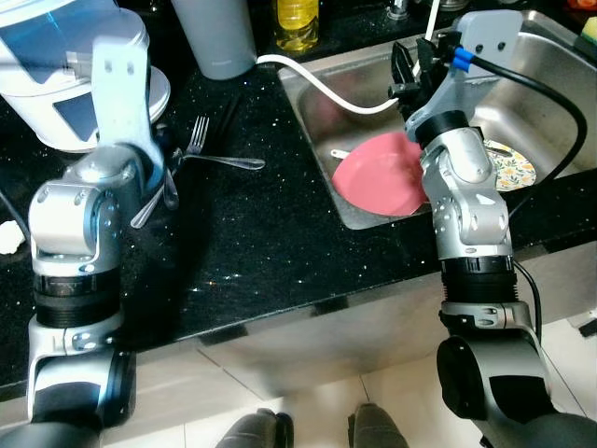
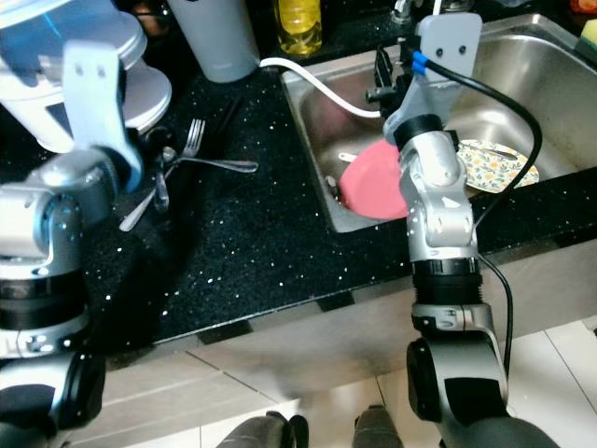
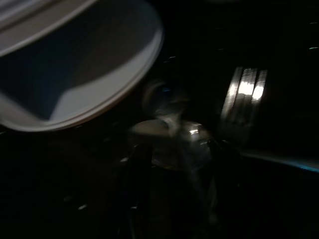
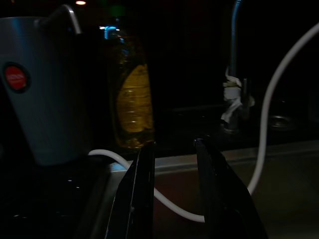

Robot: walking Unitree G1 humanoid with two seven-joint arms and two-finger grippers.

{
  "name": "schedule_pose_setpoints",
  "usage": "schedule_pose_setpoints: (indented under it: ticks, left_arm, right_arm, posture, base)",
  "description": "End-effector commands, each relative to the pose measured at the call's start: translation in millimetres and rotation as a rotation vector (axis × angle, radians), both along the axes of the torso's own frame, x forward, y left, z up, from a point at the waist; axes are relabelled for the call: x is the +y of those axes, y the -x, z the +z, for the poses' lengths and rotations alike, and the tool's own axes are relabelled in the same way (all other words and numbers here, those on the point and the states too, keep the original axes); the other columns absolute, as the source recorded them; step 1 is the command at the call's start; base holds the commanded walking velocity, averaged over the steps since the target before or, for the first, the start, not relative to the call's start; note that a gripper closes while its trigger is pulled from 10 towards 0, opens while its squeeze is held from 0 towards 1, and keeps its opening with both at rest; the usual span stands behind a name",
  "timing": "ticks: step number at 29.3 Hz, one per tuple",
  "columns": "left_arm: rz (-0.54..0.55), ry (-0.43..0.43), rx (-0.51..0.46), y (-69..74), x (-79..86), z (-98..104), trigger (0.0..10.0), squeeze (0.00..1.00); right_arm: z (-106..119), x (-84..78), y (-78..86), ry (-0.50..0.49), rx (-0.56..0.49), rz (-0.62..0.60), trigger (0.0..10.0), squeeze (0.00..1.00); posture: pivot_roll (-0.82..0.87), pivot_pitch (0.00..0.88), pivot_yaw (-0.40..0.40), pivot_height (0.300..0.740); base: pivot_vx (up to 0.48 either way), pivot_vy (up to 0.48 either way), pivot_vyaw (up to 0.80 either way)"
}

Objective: Kitchen organization

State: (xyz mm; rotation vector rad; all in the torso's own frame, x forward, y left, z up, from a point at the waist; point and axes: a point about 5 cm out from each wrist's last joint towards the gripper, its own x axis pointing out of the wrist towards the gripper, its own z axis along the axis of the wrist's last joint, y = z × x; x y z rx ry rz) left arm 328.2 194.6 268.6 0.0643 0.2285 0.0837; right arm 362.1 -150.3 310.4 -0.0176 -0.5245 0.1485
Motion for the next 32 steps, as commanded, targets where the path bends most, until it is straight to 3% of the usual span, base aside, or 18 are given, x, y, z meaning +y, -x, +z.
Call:
schedule_pose_setpoints:
  ticks: [1,4,11,16,26,29,32]
  left_arm:
    - [0.080,-0.001,0.017,7.3,11.7,-5.9,10.0,0.00]
    - [0.144,0.036,0.065,14.8,16.9,-20.6,10.0,0.00]
    - [0.092,0.170,0.132,14.9,8.9,-37.6,10.0,0.00]
    - [0.113,0.111,0.093,14.4,9.6,-33.1,10.0,0.00]
    - [0.072,0.117,0.051,12.8,-1.4,-24.5,10.0,0.00]
    - [0.062,0.133,0.054,11.2,-2.5,-26.4,10.0,0.00]
    - [0.018,0.220,0.076,6.1,-7.9,-33.0,10.0,0.00]
  right_arm:
    - [2.0,5.7,0.9,0.007,-0.014,0.022,10.0,0.00]
    - [0.7,4.6,0.6,0.007,-0.010,0.019,10.0,0.00]
    - [2.2,10.8,-1.3,0.006,-0.014,0.039,10.0,0.00]
    - [3.1,8.5,-0.8,0.000,-0.018,0.032,10.0,0.00]
    - [1.4,8.5,-1.3,-0.002,-0.015,0.028,10.0,0.00]
    - [1.5,8.8,-1.4,-0.004,-0.015,0.028,10.0,0.00]
    - [1.4,8.4,-0.8,-0.006,-0.017,0.027,10.0,0.00]
  posture:
    - [0.12,0.098,0.118,0.740]
    - [0.12,0.097,0.114,0.740]
    - [0.13,0.097,0.106,0.740]
    - [0.12,0.099,0.112,0.740]
    - [0.12,0.101,0.115,0.740]
    - [0.12,0.101,0.117,0.740]
    - [0.11,0.103,0.120,0.740]
  base:
    - [0.000,0.000,0.00]
    - [0.000,0.000,0.00]
    - [0.000,0.000,0.00]
    - [0.000,0.000,0.00]
    - [0.000,0.000,0.00]
    - [0.000,0.000,0.00]
    - [0.000,0.000,0.00]
